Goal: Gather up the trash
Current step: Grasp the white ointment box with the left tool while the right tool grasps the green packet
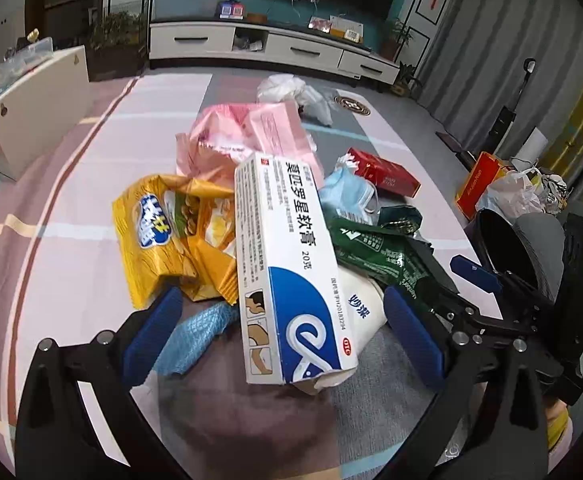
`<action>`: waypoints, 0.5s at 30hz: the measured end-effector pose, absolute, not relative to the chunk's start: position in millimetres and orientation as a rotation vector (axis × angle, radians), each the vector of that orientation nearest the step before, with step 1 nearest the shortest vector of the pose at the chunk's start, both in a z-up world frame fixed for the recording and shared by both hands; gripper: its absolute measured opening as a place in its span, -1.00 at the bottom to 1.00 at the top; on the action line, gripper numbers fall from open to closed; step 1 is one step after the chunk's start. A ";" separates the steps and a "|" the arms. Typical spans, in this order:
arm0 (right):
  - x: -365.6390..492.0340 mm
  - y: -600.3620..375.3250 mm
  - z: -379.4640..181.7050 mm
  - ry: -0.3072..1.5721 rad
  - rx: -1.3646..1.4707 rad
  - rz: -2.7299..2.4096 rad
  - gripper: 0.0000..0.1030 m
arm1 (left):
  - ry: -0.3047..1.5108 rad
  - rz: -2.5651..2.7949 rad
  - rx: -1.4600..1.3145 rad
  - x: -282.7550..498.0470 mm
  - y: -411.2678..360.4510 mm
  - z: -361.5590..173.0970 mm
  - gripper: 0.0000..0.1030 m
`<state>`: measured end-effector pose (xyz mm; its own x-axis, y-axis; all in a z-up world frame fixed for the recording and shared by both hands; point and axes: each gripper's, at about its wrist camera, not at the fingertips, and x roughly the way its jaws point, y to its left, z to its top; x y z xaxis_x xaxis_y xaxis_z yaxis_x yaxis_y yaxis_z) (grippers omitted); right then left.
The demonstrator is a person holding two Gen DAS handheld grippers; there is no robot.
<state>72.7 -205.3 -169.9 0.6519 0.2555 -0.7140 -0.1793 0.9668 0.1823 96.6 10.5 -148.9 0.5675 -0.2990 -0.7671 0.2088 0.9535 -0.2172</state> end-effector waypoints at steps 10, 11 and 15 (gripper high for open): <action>79.6 -194.8 -178.4 0.866 0.070 0.256 -0.25 | 0.944 -0.303 -0.124 102.9 9.0 -161.2 0.94; 79.1 -194.8 -177.8 0.867 0.070 0.261 -0.28 | 0.941 -0.303 -0.126 102.2 9.2 -160.9 0.94; 76.9 -195.7 -178.2 0.887 0.080 0.283 -0.66 | 0.925 -0.295 -0.128 100.3 10.9 -159.8 0.80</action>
<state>76.9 -195.7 -178.2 0.5968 0.2768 -0.7531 -0.2107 0.9597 0.1858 100.3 10.9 -159.8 0.5653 -0.3049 -0.7664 0.1955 0.9522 -0.2346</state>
